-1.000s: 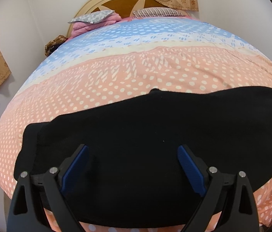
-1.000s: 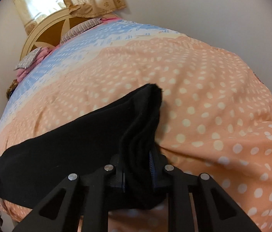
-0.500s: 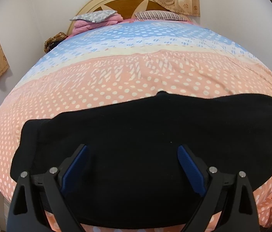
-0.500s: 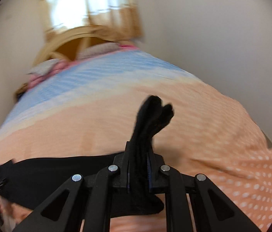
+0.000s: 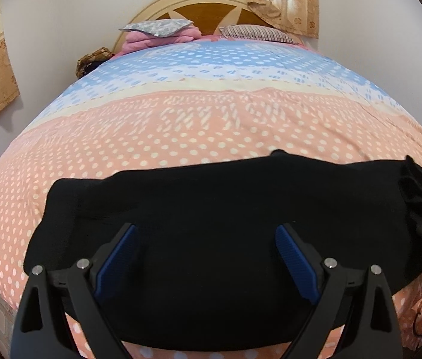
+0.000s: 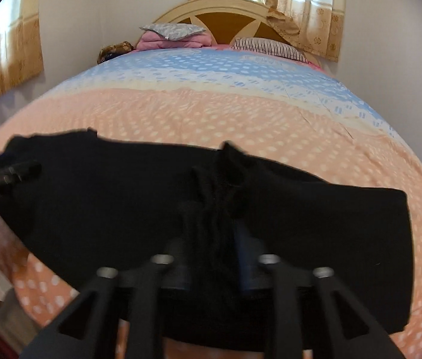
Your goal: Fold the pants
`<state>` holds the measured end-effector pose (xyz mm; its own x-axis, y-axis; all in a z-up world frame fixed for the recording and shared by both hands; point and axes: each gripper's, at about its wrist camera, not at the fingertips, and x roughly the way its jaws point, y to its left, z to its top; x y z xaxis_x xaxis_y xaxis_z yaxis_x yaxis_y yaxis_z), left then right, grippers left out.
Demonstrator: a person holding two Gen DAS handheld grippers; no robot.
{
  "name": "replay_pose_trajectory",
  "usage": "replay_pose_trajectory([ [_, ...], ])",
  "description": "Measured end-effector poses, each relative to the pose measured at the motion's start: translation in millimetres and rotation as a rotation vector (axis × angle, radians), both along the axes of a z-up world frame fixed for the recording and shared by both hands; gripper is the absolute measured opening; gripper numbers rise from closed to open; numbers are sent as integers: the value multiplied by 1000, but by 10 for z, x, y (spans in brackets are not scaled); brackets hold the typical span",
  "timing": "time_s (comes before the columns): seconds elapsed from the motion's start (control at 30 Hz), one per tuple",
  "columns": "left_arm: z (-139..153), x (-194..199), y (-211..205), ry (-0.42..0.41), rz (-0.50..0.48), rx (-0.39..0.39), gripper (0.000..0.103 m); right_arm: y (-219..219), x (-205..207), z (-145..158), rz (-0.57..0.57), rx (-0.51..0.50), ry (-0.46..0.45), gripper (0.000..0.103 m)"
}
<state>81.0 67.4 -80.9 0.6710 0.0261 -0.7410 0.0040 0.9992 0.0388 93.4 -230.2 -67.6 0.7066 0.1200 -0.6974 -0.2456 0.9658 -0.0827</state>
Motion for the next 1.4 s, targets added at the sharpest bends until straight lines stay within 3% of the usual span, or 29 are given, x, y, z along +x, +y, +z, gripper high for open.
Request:
replay_pose_trajectory([
  [0.03, -6, 10, 14, 1, 1, -2, 96, 48, -50, 7, 28, 31, -6, 73],
  [0.07, -15, 20, 20, 2, 1, -4, 96, 45, -85, 5, 55, 69, 7, 83],
  [0.2, -25, 26, -14, -2, -28, -9, 96, -34, -269, 192, 179, 234, 46, 82],
  [0.23, -22, 23, -39, -7, -41, -6, 96, -131, -313, 278, 197, 297, 27, 72],
  [0.27, -21, 19, -71, -12, -51, -4, 96, -248, -335, 359, 196, 354, 13, 47],
  [0.3, -19, 21, -97, -14, -58, -5, 96, -415, -294, 434, 158, 389, 14, 31],
  [0.33, -20, 20, -129, -15, -68, -11, 96, -526, -229, 462, 111, 385, 17, 8],
  [0.37, -18, 20, -168, -15, -83, -20, 96, -636, -164, 467, 65, 366, 21, 5],
  [0.43, 0, 17, -264, -16, -114, -27, 96, -793, -23, 369, 1, 342, 39, 5],
  [0.53, 78, 1, -445, -32, -162, -16, 96, -704, 129, 48, 17, 366, 131, 6],
  [0.6, 149, -3, -555, -49, -192, -15, 96, -563, 108, -82, 22, 324, 80, 6],
  [0.67, 241, 0, -695, -70, -234, -21, 96, -558, 114, -57, 13, 330, 69, 6],
  [0.77, 395, -12, -925, -117, -309, -39, 96, -689, 141, 128, 22, 425, 90, 6],
  [0.87, 491, -53, -1215, -154, -388, -68, 96, -1029, 72, 488, -60, 346, -38, 6],
  [0.97, 474, -83, -1595, -180, -454, -56, 95, -1527, 97, 560, -204, 310, -51, 6],
  [1.13, 219, -29, -2080, -105, -505, -51, 93, -1986, 499, 140, -317, 313, 92, 6],
  [1.27, -66, 13, -2164, 21, -495, 0, 94, -2093, 567, 3, -354, 432, 76, 6],
  [1.33, -25, 4, -2058, 26, -493, -48, 94, -2118, 574, 33, -362, 440, 84, 6],
  [1.4, 77, 0, -1931, 23, -484, -39, 94, -2109, 517, 126, -378, 442, 73, 6],
])
